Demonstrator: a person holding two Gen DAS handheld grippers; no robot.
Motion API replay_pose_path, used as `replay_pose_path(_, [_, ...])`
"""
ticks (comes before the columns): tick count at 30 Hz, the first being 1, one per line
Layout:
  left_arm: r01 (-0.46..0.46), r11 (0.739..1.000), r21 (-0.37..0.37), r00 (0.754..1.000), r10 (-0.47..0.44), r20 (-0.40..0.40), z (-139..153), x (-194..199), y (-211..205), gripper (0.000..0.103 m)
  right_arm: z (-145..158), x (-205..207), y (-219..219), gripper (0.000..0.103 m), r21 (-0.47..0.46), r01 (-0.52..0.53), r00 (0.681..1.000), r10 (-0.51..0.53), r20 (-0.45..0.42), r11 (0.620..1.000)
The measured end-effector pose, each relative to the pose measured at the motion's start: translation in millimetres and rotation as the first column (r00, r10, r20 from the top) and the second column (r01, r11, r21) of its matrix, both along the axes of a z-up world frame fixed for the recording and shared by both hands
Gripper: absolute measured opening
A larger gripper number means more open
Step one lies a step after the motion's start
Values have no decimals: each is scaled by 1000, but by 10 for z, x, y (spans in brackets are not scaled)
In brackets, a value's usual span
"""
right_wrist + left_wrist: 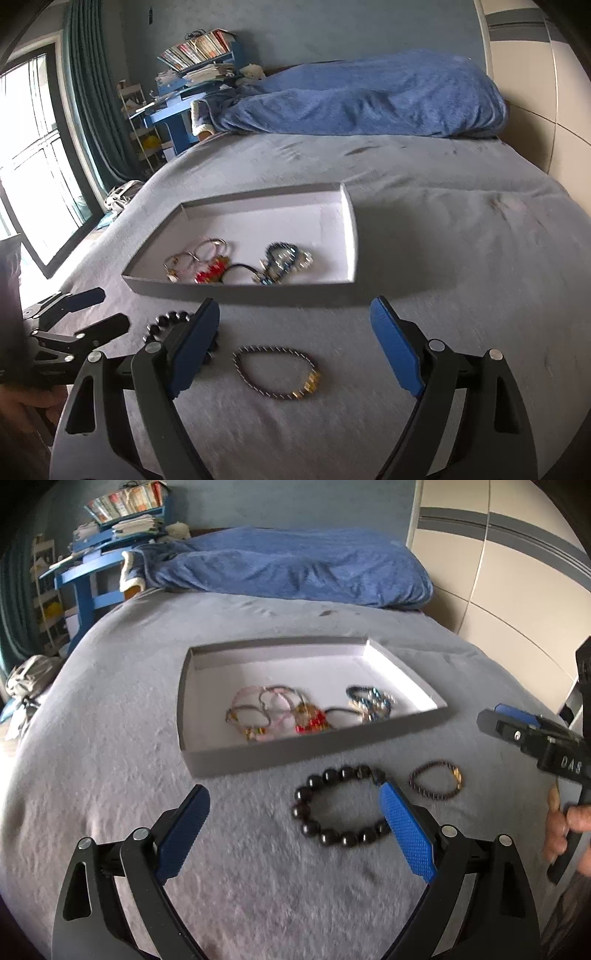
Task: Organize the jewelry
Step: 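Withdraw both grippers toward the black bead and dark red bracelets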
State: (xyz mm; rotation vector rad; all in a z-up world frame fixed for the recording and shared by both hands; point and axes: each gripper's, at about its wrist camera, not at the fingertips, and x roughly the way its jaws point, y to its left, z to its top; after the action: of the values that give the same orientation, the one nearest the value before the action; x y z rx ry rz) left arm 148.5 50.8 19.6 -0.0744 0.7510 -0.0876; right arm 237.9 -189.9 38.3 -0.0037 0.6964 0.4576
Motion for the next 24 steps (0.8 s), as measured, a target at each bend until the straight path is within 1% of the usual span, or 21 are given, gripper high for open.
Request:
replay_pose_path(5, [21, 1000, 15, 1000, -21, -15, -95, -52, -59, 93, -93, -33, -154, 83, -5, 26, 1000, -26, -17, 1000])
replay_pose_path(8, [54, 998, 27, 998, -54, -22, -132, -70, -134, 93, -148, -51, -193, 84, 0, 35, 999, -35, -31, 999])
replay_pose_path(15, [106, 994, 39, 994, -105, -24, -163, -29, -337, 93, -259, -110, -80, 84, -23, -5, 999, 4, -45, 1000])
replay_pose_path(20, [101, 994, 37, 994, -100, -34, -208, 29, -355, 93, -392, -111, 16, 84, -59, -33, 998, 29, -63, 998])
replay_pose_path(24, [61, 998, 5, 998, -61, -30, -212, 87, -267, 93, -439, -72, 36, 84, -68, -23, 997, 19, -71, 997])
